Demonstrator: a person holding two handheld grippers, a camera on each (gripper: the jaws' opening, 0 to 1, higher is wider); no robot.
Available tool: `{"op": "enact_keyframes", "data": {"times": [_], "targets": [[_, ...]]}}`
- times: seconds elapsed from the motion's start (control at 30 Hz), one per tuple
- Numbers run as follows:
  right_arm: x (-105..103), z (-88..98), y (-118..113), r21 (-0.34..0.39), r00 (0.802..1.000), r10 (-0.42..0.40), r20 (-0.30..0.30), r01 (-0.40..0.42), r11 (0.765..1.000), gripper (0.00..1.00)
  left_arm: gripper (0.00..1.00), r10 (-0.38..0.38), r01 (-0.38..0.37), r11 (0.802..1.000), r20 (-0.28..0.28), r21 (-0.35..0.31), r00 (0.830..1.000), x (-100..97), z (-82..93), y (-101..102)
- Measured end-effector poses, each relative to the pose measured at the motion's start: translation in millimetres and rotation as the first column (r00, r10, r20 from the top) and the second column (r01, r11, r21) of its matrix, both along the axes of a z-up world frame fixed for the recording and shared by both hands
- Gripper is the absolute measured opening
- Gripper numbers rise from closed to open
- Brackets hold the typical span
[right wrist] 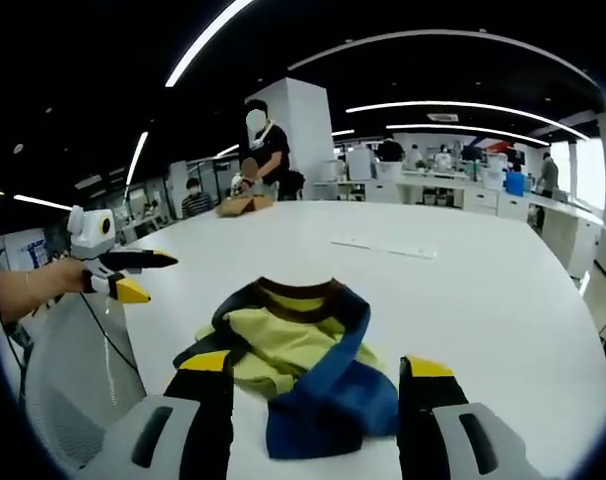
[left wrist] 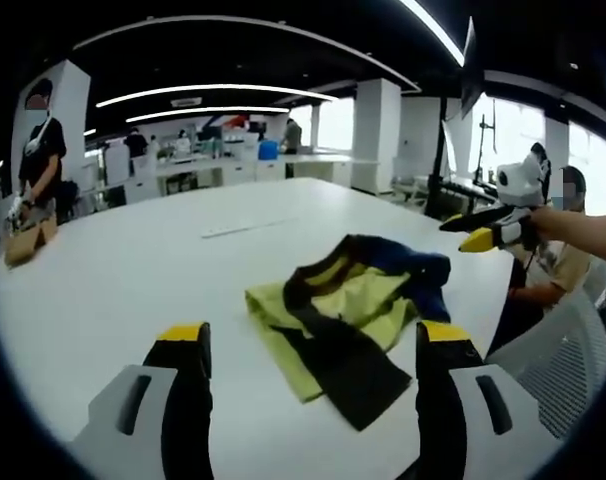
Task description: Fold the garment on the visible template until the final outline fits inside the template.
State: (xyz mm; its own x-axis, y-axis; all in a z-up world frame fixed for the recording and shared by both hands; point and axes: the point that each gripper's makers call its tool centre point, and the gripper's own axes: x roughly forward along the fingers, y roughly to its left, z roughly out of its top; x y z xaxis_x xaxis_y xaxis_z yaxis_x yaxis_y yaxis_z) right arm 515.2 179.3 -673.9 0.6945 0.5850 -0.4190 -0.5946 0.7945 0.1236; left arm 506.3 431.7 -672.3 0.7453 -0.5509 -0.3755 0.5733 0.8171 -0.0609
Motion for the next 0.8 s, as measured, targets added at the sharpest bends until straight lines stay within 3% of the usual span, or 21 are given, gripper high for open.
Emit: {"op": "enact_keyframes", "data": {"times": [0.33, 0.47, 0.8], "targets": [[17.1, -7.5, -1.4, 0.017, 0.999, -0.015, -0.037, 0.016, 1.000, 0.42, 0.60, -0.013, 0.013, 1.000, -0.026, -0.019, 1.000, 10.5, -7.0, -13.1], [23.1, -15.0, 2.1, -0.004, 0.999, 0.011, -0.048, -0.011, 1.000, 0.39, 0.53, -0.020, 0.019, 0.999, -0.045, -0.027, 0.999, 18.5, -12.7, -19.0], [43.4, -27.2, 3.8, 0.036, 0.995, -0.009, -0.103, 0.013, 0.999, 0.33, 0.37, -0.053, 0.049, 0.998, -0.104, -0.040, 0.993, 30.5, -32.3, -36.8]]}}
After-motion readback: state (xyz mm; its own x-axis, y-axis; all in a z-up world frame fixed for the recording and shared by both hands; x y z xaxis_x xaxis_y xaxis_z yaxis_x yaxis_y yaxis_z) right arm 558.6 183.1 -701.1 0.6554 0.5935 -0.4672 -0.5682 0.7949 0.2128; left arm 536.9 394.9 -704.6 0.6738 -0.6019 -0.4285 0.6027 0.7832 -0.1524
